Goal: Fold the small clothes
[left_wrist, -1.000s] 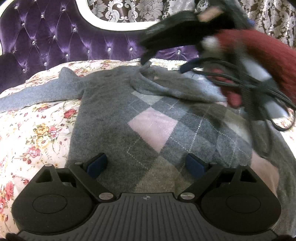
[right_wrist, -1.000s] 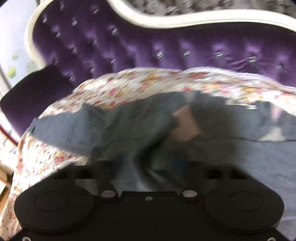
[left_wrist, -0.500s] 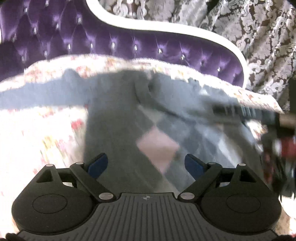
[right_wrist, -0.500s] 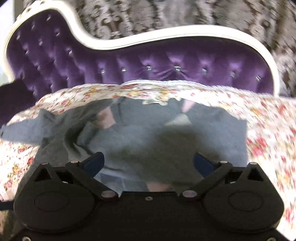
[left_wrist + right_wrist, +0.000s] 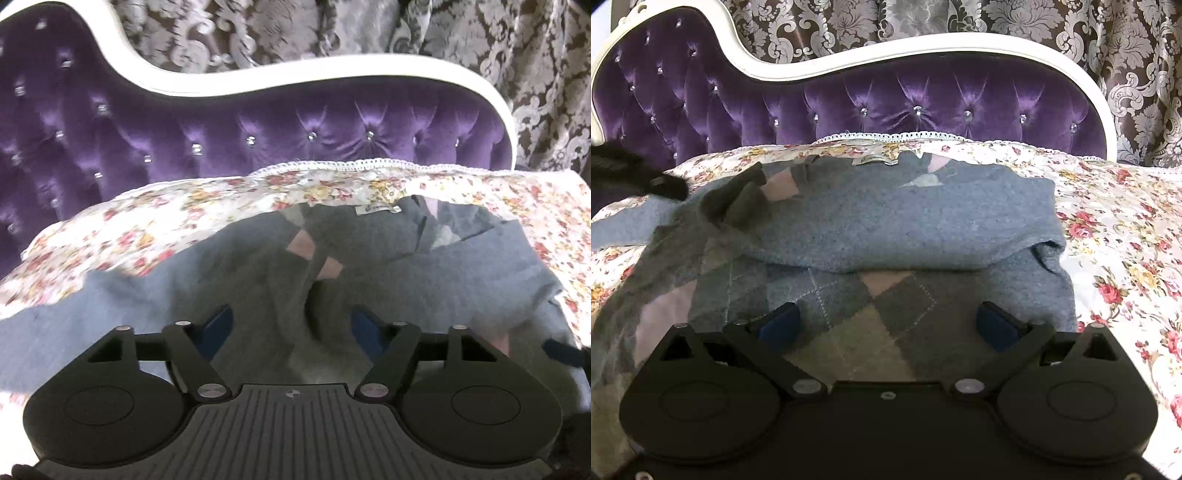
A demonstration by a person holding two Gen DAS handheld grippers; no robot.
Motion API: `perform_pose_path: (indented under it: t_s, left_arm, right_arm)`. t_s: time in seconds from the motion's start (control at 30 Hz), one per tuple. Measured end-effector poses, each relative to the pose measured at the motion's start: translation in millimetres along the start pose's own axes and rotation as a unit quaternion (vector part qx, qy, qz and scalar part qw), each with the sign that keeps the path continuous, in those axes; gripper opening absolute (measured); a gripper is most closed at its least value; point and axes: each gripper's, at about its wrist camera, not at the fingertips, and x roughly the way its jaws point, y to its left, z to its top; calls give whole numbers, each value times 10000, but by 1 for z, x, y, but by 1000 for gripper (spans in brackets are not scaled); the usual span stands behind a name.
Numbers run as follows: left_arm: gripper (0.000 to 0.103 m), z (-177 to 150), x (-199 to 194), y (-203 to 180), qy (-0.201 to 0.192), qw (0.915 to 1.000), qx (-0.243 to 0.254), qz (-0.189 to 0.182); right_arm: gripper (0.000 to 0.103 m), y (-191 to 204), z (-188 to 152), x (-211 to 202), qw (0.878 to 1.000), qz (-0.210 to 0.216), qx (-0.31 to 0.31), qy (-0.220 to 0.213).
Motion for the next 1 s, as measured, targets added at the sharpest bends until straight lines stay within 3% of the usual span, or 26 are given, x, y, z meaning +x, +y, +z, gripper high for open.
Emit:
perform_pose_path:
  t_s: [0.17, 0.23, 0.3, 0.4, 0.6, 0.87, 1.0]
  left_arm:
    - [65, 14, 32, -12, 111, 9995, 234, 160]
    - [57, 20, 40, -13, 86, 9994, 228, 239]
    - [24, 25, 46, -10, 103, 9994, 133, 312]
    - [6, 27, 48, 4, 132, 9998, -143, 73]
    - [5, 7, 21, 41, -155, 9978, -540, 364]
    - [5, -35, 5, 76, 52, 9929, -1152, 300]
    - [5, -53, 4, 76, 142, 9926, -1172, 300]
  right_arm:
    - [103, 0, -4, 0, 9999, 24, 42, -89]
    - [103, 0, -5, 0, 10000, 5, 28, -94]
    - [103, 1, -5, 0, 9999, -13, 17, -104]
    - [103, 1, -5, 1, 9999, -2, 30, -105]
    - [103, 1, -5, 1, 9999, -6, 33, -112]
    - [103, 0, -5, 1, 9999, 7, 34, -109]
    - [103, 0, -5, 1, 9999, 8, 32, -111]
